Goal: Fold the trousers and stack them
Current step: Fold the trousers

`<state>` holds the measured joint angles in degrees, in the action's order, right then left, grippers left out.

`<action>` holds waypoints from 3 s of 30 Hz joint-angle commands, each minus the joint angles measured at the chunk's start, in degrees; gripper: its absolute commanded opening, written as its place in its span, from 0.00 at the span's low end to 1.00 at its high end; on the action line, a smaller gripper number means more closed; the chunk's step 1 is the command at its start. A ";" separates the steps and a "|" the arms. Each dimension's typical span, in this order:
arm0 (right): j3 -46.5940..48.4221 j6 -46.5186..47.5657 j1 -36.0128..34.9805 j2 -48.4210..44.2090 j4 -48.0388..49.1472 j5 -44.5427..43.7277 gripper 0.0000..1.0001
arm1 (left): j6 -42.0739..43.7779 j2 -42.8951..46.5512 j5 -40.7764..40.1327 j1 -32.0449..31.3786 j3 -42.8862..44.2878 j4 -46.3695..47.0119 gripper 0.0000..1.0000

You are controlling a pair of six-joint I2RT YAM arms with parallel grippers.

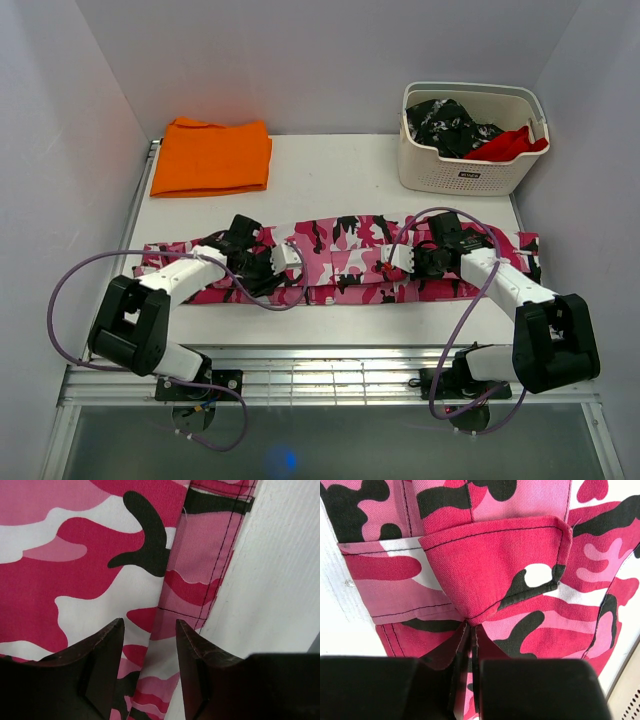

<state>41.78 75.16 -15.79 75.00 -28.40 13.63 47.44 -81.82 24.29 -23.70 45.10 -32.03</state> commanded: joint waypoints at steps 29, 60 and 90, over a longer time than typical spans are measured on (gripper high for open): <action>7.00 0.17 1.38 -1.44 -1.92 1.31 0.08 | -3.32 2.46 -7.15 -0.99 2.18 2.94 0.00; -7.42 2.45 2.70 -3.90 -2.27 2.63 0.08 | -1.39 -2.99 -9.09 0.15 -9.42 1.45 0.00; -6.89 3.51 2.78 -1.97 -6.05 4.04 0.08 | 8.11 -1.14 -10.94 8.06 -4.68 -6.38 0.00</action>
<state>33.78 79.72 -13.76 71.46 -34.72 23.24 53.45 -80.31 21.34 -18.98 40.53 -36.10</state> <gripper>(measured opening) 0.080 0.023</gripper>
